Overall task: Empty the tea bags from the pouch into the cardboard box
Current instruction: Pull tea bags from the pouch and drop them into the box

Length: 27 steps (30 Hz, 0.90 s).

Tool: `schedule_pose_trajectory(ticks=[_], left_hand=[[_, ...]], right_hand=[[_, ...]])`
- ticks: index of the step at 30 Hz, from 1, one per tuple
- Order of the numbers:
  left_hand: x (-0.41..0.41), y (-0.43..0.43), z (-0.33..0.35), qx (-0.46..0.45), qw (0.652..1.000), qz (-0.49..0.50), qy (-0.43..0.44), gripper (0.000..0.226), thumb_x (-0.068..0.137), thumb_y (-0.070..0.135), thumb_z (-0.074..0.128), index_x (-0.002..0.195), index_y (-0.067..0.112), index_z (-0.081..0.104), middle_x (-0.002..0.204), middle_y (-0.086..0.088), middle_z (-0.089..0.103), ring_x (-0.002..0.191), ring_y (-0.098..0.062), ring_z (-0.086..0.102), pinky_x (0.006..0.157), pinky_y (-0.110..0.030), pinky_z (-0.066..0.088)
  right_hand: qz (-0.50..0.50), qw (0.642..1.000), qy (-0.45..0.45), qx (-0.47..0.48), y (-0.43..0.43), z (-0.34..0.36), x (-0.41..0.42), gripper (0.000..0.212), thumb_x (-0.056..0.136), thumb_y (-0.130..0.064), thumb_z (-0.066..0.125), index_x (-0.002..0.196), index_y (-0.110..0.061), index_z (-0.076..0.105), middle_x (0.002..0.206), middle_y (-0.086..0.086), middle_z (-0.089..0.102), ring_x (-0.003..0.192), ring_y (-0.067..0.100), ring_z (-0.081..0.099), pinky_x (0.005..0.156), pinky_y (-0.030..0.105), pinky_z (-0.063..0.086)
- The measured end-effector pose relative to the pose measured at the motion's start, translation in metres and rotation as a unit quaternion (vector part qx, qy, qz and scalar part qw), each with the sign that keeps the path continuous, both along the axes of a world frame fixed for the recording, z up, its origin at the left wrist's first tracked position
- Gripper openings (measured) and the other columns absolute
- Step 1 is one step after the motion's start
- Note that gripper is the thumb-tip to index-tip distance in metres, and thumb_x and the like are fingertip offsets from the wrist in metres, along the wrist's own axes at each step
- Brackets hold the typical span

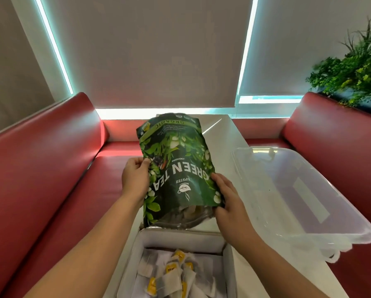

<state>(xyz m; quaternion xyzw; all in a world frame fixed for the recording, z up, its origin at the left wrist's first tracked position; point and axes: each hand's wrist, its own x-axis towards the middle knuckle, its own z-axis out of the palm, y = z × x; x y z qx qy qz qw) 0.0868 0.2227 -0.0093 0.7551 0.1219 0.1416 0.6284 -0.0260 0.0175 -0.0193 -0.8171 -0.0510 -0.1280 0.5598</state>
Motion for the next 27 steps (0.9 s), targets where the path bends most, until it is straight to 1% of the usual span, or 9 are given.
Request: schedule_pose_trajectory(ticks=[3, 6, 8, 12, 14, 16, 21, 24, 27], left_hand=[[-0.003, 0.001, -0.001, 0.02, 1.0, 0.007, -0.003, 0.02, 0.091, 0.027, 0.052, 0.099, 0.011, 0.061, 0.095, -0.007, 0.068, 0.087, -0.022, 0.062, 0.067, -0.03, 0.046], [-0.007, -0.004, 0.006, 0.032, 0.998, 0.012, -0.049, 0.013, 0.094, 0.024, 0.051, 0.097, 0.014, 0.057, 0.089, 0.0, 0.062, 0.079, -0.015, 0.057, 0.061, -0.025, 0.04], [-0.002, -0.004, 0.01, 0.015, 0.999, 0.008, -0.05, 0.014, 0.094, 0.025, 0.051, 0.1, 0.014, 0.058, 0.091, -0.003, 0.064, 0.081, -0.018, 0.058, 0.066, -0.028, 0.043], [-0.001, -0.001, 0.002, 0.027, 1.0, 0.01, -0.01, 0.017, 0.092, 0.023, 0.052, 0.099, 0.01, 0.062, 0.095, -0.009, 0.066, 0.075, -0.018, 0.057, 0.06, -0.027, 0.04], [-0.004, -0.001, 0.003, 0.018, 0.999, 0.016, -0.032, 0.016, 0.094, 0.023, 0.052, 0.099, 0.01, 0.06, 0.091, -0.005, 0.064, 0.072, -0.014, 0.055, 0.057, -0.025, 0.04], [-0.004, -0.001, 0.003, 0.023, 0.999, 0.017, -0.039, 0.018, 0.094, 0.023, 0.051, 0.1, 0.009, 0.06, 0.091, -0.006, 0.065, 0.075, -0.017, 0.057, 0.056, -0.025, 0.039], [-0.003, 0.001, -0.001, 0.028, 0.999, 0.004, -0.017, 0.018, 0.093, 0.024, 0.051, 0.101, 0.01, 0.06, 0.094, -0.005, 0.065, 0.082, -0.019, 0.058, 0.059, -0.025, 0.04], [-0.005, 0.0, -0.007, 0.018, 1.0, -0.011, -0.006, 0.018, 0.093, 0.024, 0.051, 0.1, 0.01, 0.061, 0.097, -0.009, 0.066, 0.084, -0.022, 0.061, 0.063, -0.029, 0.044], [-0.01, -0.002, -0.007, -0.005, 1.0, -0.009, -0.016, 0.011, 0.094, 0.023, 0.051, 0.098, 0.014, 0.057, 0.092, -0.004, 0.063, 0.083, -0.018, 0.059, 0.074, -0.033, 0.046]], right_hand=[[-0.004, 1.0, 0.019, 0.006, -0.001, -0.001, 0.001, 0.076, 0.073, 0.023, 0.042, 0.136, -0.019, 0.041, 0.132, -0.012, 0.039, 0.122, -0.008, 0.037, 0.108, 0.016, 0.031], [0.005, 1.0, -0.012, -0.009, 0.003, 0.005, -0.003, 0.078, 0.072, 0.024, 0.043, 0.135, -0.022, 0.04, 0.131, -0.02, 0.038, 0.12, -0.021, 0.032, 0.103, 0.005, 0.029], [-0.001, 1.0, -0.019, -0.001, 0.002, 0.008, 0.001, 0.077, 0.072, 0.024, 0.043, 0.135, -0.021, 0.041, 0.131, -0.018, 0.039, 0.118, -0.017, 0.035, 0.101, 0.003, 0.029], [0.004, 1.0, 0.016, 0.021, 0.0, 0.01, 0.001, 0.073, 0.075, 0.021, 0.043, 0.135, -0.019, 0.043, 0.132, -0.011, 0.041, 0.12, -0.002, 0.039, 0.104, 0.021, 0.039], [0.003, 1.0, 0.006, 0.021, -0.001, 0.012, -0.002, 0.075, 0.075, 0.023, 0.043, 0.135, -0.022, 0.043, 0.131, -0.016, 0.042, 0.117, -0.011, 0.04, 0.098, 0.011, 0.04], [-0.003, 1.0, 0.013, 0.026, -0.003, 0.012, -0.001, 0.075, 0.075, 0.023, 0.042, 0.135, -0.021, 0.042, 0.13, -0.015, 0.041, 0.118, -0.009, 0.041, 0.093, 0.005, 0.04], [-0.002, 1.0, 0.013, 0.008, 0.0, 0.01, -0.005, 0.075, 0.074, 0.022, 0.042, 0.135, -0.022, 0.043, 0.129, -0.017, 0.041, 0.117, -0.014, 0.038, 0.1, 0.009, 0.037], [-0.013, 0.999, 0.03, 0.001, 0.002, 0.006, -0.009, 0.074, 0.074, 0.021, 0.042, 0.136, -0.019, 0.043, 0.128, -0.015, 0.041, 0.118, -0.005, 0.04, 0.099, 0.007, 0.036], [-0.012, 1.0, 0.011, -0.008, 0.005, 0.005, -0.013, 0.077, 0.073, 0.023, 0.043, 0.134, -0.024, 0.042, 0.127, -0.023, 0.04, 0.113, -0.02, 0.037, 0.096, 0.003, 0.036]])
